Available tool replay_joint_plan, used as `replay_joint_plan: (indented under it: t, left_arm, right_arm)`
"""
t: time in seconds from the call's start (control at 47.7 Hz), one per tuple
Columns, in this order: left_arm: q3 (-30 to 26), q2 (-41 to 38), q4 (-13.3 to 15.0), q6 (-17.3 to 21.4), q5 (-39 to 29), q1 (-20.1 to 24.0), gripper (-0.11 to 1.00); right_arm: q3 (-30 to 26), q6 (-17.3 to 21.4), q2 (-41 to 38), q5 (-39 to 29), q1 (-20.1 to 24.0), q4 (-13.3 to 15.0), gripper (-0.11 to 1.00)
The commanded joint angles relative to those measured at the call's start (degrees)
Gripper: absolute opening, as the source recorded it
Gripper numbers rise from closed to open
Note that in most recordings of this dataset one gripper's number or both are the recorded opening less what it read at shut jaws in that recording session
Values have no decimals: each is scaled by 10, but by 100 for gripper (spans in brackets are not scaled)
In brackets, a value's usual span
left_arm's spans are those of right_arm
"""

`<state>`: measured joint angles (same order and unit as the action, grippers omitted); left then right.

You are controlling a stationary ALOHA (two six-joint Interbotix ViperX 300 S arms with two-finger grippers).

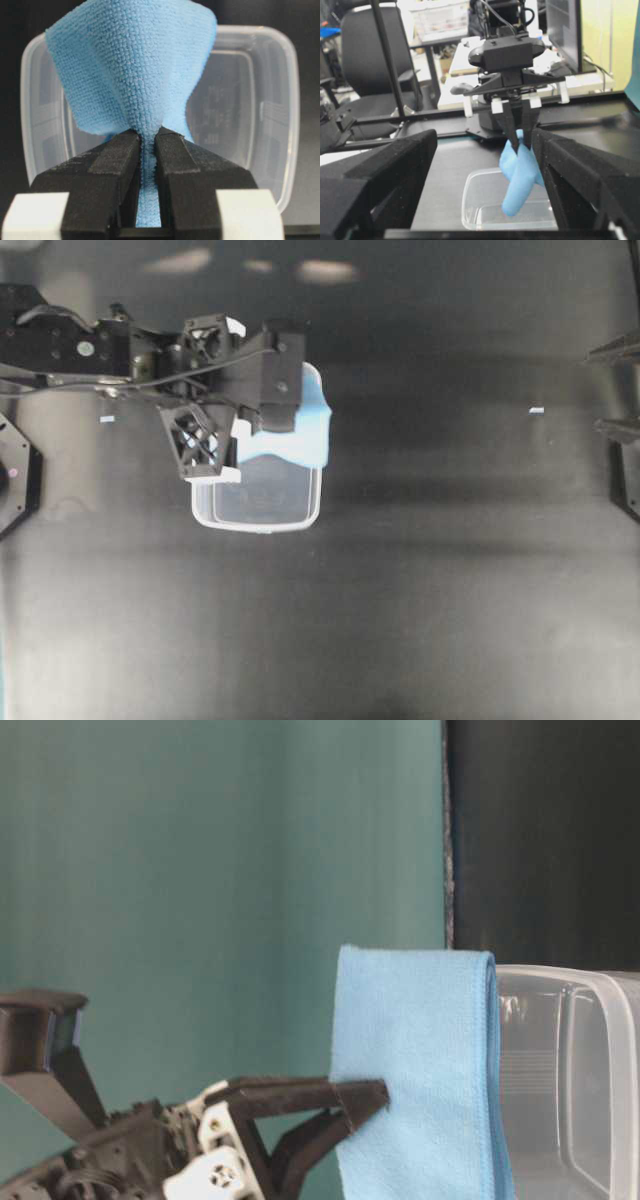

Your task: Place the blue towel into the container with the left arm.

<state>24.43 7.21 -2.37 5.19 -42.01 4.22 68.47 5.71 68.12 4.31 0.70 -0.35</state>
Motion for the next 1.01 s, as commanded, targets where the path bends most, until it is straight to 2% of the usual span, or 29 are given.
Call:
replay_joint_plan:
  t: [0.0, 0.42, 0.483, 0.671, 0.713, 0.755, 0.86, 0.986]
  left_arm:
    - [1, 11, -3, 1, 9, -2, 6]
    - [14, -1, -3, 14, 19, -1, 8]
    - [15, 0, -3, 14, 20, -1, 20]
    - [19, 29, -3, -20, 45, -13, 77]
    - [25, 47, -3, -24, 55, -15, 85]
    - [33, 69, -3, -26, 68, -16, 89]
    - [67, 142, -3, -32, 118, -18, 84]
    - [125, 231, -3, -31, 192, -19, 86]
  right_arm:
    - [-5, 1, -8, 6, 1, -2, 75]
    - [-5, 2, -9, 7, 1, -2, 75]
    - [-5, 2, -8, 7, 1, -2, 75]
    - [-5, 2, -8, 6, 1, -2, 75]
    - [-5, 2, -8, 6, 1, -2, 75]
    - [-5, 2, -8, 6, 1, -2, 75]
    - [-5, 2, -8, 6, 0, -2, 75]
    - [-5, 1, -9, 5, 1, -2, 75]
